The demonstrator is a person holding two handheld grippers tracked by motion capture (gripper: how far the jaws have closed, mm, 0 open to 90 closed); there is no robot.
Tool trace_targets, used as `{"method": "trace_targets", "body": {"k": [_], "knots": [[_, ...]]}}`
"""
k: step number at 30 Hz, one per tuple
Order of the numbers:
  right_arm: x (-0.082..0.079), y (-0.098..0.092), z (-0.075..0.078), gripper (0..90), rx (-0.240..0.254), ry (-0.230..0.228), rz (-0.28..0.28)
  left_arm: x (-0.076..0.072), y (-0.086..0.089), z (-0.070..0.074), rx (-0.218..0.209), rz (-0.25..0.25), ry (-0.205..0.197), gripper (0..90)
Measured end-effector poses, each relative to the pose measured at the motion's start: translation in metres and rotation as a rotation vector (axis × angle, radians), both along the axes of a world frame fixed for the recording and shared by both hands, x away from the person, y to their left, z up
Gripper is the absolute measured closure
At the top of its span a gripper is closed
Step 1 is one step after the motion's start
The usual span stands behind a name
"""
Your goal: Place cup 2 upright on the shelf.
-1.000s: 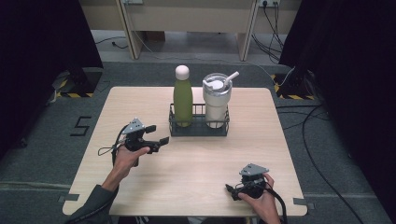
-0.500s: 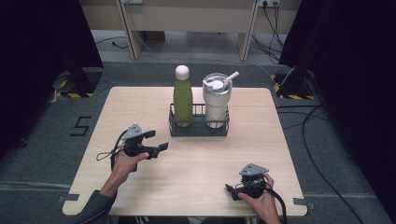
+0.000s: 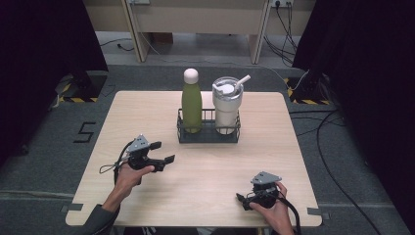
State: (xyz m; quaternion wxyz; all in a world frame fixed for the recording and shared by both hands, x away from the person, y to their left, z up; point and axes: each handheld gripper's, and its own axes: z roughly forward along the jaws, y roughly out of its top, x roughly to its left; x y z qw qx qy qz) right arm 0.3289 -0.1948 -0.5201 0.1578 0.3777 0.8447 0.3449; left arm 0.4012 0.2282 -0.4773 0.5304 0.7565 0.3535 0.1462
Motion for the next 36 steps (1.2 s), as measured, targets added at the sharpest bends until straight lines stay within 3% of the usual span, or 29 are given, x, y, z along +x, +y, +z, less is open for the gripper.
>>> {"method": "trace_targets", "body": {"k": [21, 36], "knots": [[0.0, 0.0, 0.0, 2.9, -0.002, 0.0, 0.001, -0.017, 0.005, -0.007, 0.018, -0.027, 0.008, 15.0], [0.0, 0.0, 0.0, 2.8, -0.003, -0.002, 0.004, -0.032, 0.014, -0.024, 0.034, -0.032, 0.051, 15.0]]}}
